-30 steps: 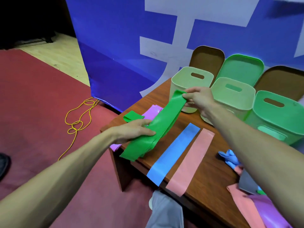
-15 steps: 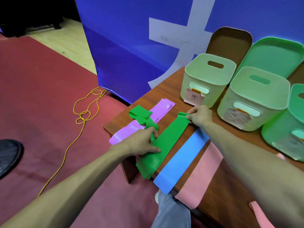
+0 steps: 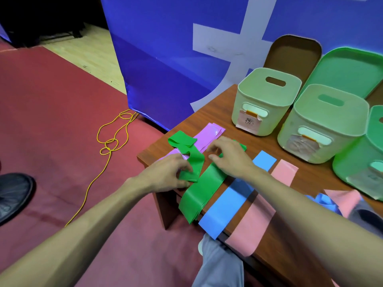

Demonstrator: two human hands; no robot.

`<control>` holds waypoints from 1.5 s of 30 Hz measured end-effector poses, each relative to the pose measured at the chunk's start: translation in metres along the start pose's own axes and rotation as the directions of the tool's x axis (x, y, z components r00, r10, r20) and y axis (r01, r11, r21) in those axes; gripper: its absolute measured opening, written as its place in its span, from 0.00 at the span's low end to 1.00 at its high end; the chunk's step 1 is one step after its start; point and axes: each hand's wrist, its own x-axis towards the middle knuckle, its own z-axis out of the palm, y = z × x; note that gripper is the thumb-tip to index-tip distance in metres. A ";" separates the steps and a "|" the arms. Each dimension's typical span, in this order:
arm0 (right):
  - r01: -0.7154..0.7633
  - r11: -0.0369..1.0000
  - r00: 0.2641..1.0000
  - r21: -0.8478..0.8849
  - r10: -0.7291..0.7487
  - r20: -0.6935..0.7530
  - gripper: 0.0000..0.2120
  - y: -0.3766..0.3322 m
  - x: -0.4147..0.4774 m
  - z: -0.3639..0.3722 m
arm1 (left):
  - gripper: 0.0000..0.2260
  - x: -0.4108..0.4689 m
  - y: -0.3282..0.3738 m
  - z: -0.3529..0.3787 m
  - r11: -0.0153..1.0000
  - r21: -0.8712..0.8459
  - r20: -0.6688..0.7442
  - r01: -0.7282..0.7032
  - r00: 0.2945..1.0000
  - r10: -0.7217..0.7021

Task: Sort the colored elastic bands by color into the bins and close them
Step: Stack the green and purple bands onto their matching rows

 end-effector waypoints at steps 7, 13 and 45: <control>0.044 0.998 0.985 0.050 -0.052 0.166 0.11 -0.027 -0.020 -0.006 | 0.05 -0.005 0.003 -0.001 0.998 0.049 -0.127 -0.047 0.991 0.053; 0.018 0.999 0.992 0.048 -0.024 0.124 0.18 -0.057 -0.018 -0.034 | 0.03 -0.008 0.021 -0.048 0.991 -0.052 -0.349 -0.120 0.932 0.094; -0.148 0.631 0.825 0.762 0.503 -0.256 0.06 -0.045 -0.009 -0.150 | 0.04 -0.020 0.066 -0.036 0.452 -0.892 0.022 0.013 1.000 0.014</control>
